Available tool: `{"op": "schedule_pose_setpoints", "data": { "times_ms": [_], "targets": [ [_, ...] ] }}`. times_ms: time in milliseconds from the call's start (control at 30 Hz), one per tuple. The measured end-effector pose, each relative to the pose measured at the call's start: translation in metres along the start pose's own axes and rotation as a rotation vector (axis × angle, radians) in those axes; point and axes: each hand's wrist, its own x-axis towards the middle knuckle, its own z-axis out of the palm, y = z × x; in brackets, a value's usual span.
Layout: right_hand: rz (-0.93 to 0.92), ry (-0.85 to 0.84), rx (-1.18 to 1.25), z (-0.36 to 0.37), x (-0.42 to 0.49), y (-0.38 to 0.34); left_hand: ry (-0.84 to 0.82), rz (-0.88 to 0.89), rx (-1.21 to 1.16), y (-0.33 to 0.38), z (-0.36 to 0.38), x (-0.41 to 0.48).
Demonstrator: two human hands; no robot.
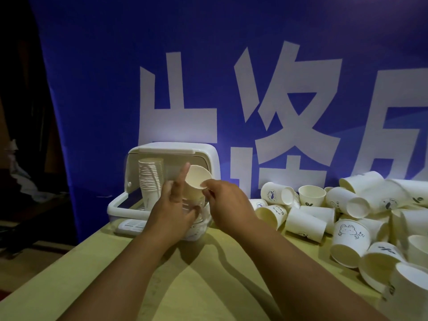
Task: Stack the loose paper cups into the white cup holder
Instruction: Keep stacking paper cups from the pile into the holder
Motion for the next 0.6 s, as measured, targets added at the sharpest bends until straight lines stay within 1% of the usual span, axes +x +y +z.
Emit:
{"op": "schedule_pose_setpoints", "data": {
  "times_ms": [67, 133, 233, 333, 400, 500, 533, 600],
  "targets": [
    [0.018, -0.042, 0.045, 0.002, -0.002, -0.001, 0.002, -0.025, 0.019, -0.002, 0.001, 0.001],
    [0.012, -0.096, 0.015, 0.006, -0.004, 0.001, 0.001, -0.070, -0.011, -0.005, 0.002, 0.002],
    [0.001, -0.176, -0.019, 0.015, -0.007, 0.007, -0.046, -0.138, -0.025, -0.004, 0.002, 0.001],
    [0.012, -0.220, 0.012, 0.019, -0.010, 0.013, -0.044, -0.156, -0.014, -0.005, 0.002, 0.002],
    [0.007, -0.243, -0.009, 0.020, -0.011, 0.013, -0.027, -0.153, -0.020, -0.006, 0.002, 0.002],
    [0.058, -0.179, 0.041, 0.018, -0.014, 0.014, 0.008, -0.158, -0.001, -0.002, 0.003, -0.002],
    [0.096, -0.132, 0.082, 0.015, -0.015, 0.015, 0.048, -0.124, 0.059, 0.001, 0.002, -0.005],
    [0.153, -0.032, 0.096, 0.005, -0.020, 0.019, 0.131, 0.016, 0.191, 0.012, 0.001, -0.009]
  ]
}}
